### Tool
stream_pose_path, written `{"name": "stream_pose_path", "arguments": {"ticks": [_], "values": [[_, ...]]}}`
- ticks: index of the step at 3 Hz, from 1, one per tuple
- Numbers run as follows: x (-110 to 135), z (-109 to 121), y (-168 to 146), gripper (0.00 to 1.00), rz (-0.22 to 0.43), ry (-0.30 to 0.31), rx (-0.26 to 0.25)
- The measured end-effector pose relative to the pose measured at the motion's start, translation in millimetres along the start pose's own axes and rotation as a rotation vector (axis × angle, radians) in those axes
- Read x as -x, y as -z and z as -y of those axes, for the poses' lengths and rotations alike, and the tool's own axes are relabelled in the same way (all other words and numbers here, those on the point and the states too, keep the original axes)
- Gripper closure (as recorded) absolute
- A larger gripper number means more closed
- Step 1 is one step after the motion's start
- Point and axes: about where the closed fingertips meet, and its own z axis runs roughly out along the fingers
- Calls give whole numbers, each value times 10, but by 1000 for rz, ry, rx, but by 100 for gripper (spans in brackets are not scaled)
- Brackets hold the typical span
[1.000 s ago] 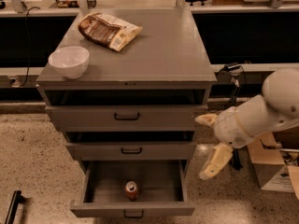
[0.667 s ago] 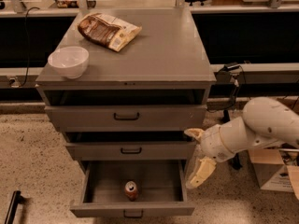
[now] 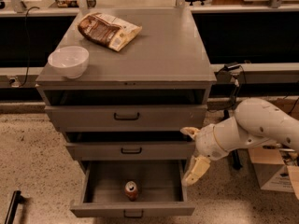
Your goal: Pick coke can from bottom drawer and place on counter
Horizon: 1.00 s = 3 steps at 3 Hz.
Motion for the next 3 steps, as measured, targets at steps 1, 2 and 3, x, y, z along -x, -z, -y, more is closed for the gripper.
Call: {"name": "stream_pose_path", "arguments": {"ticks": [1, 2, 3], "values": [[-36, -197, -480, 0, 74, 3, 50], [-36, -271, -1366, 0, 226, 7, 40], [-200, -247, -1672, 0, 252, -44, 23]]}}
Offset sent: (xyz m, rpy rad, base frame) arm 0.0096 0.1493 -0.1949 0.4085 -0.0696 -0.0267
